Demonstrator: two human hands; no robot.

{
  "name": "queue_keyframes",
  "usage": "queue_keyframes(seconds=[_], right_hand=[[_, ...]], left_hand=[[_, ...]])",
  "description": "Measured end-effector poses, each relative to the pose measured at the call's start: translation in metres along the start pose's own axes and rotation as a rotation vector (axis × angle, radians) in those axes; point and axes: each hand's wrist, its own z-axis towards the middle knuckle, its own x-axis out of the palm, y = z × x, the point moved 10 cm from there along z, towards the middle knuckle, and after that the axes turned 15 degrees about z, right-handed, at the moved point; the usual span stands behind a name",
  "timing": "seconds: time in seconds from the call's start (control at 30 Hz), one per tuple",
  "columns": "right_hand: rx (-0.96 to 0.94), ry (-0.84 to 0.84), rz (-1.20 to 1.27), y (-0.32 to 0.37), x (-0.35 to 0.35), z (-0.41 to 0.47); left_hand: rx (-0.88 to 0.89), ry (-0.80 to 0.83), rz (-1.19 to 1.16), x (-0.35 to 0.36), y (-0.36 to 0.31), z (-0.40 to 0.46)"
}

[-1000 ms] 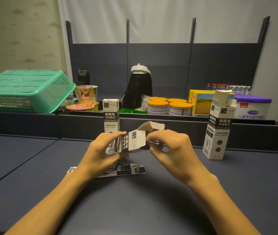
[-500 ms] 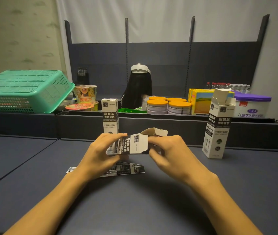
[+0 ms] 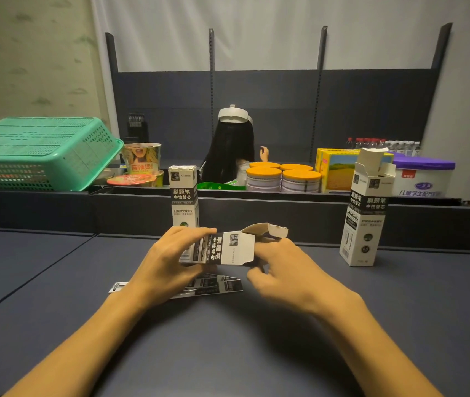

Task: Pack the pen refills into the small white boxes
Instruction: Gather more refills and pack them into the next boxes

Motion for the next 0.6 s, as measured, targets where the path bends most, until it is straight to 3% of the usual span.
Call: queue_keyframes(seconds=[0.17, 0.33, 0.6], right_hand=[[-0.065, -0.065, 0.072, 0.012, -0.009, 0.001], [-0.135, -0.131, -0.006, 0.018, -0.013, -0.001], [-0.295, -0.397, 0.046, 0.037, -0.047, -0.009]], left_hand=[[-0.041, -0.037, -0.017, -0.005, 0.004, 0.002], [-0.069, -0.047, -0.03, -0.006, 0.008, 0.002], [-0.126, -0.094, -0.073, -0.011, 0.015, 0.001]])
